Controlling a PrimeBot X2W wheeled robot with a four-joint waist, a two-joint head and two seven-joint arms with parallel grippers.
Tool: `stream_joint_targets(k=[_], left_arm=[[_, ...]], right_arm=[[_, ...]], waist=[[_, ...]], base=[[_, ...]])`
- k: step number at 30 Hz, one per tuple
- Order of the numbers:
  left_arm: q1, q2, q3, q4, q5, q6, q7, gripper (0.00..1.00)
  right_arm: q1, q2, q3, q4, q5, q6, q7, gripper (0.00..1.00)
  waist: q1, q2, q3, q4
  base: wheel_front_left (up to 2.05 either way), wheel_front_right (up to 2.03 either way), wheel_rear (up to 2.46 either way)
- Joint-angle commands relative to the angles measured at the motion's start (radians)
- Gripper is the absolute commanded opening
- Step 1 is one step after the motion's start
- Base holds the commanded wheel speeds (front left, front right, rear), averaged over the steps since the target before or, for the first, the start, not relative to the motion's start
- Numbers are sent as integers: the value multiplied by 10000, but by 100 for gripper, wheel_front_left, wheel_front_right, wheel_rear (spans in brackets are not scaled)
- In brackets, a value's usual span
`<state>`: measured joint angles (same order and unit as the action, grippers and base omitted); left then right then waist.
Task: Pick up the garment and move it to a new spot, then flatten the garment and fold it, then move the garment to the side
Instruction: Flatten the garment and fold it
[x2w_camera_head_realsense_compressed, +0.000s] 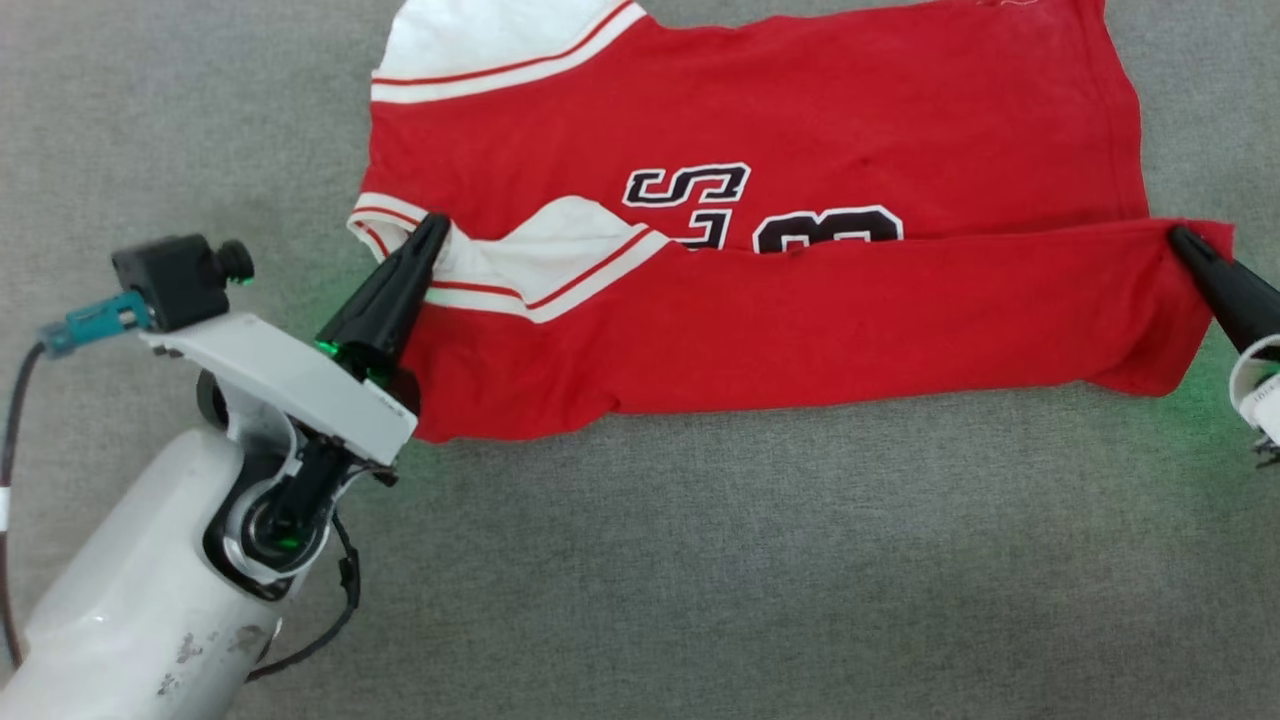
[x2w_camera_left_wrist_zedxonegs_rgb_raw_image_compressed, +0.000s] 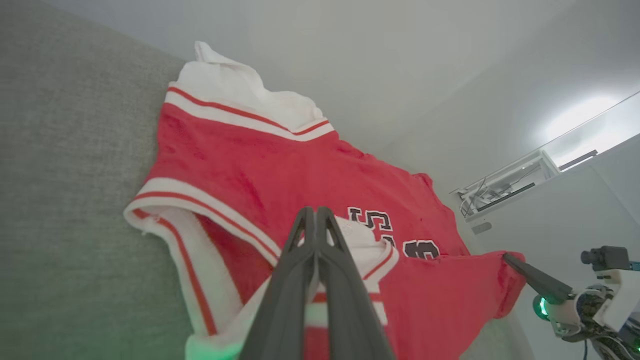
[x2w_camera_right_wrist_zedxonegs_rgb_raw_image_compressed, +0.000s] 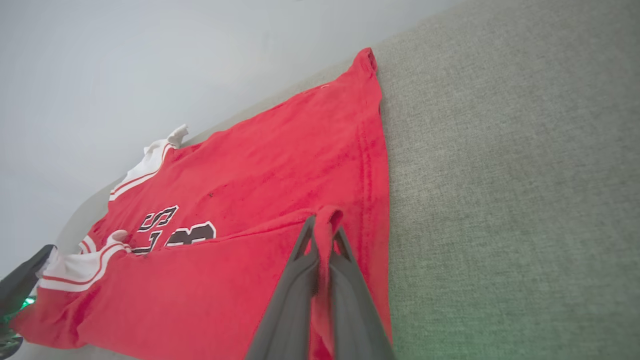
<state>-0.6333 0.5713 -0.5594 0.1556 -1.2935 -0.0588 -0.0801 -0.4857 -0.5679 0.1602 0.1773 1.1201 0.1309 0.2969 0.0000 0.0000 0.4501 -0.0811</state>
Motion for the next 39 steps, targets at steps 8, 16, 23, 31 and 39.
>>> stream_joint_targets(k=[8,16,23,31,39], left_arm=[[-231,-151,-365,1440,662,-143,-263,0],[-463,-265,-891,2622,1263,-236,-228,76],[-944,133,-1314,2872,1872,-212,266,100],[-1361,973,-1862,1624,1920,395,2503,100],[-1379,1826,-2629,-10,992,1606,6374,100]], right_arm=[[-784,375,636,1049,-356,-4,-284,0],[-963,318,1480,1888,-655,-4,-875,100],[-934,198,1809,2087,-462,-4,-1696,100],[-419,15,1950,1793,-141,-4,-2288,100],[-197,-11,2143,1329,60,-4,-2355,100]], waist=[[0,0,157,10],[0,0,-439,125],[0,0,-1177,216],[0,0,-1887,318],[0,0,-1839,146]], base=[[0,0,0],[0,0,0],[0,0,0],[0,0,0],[0,0,0]])
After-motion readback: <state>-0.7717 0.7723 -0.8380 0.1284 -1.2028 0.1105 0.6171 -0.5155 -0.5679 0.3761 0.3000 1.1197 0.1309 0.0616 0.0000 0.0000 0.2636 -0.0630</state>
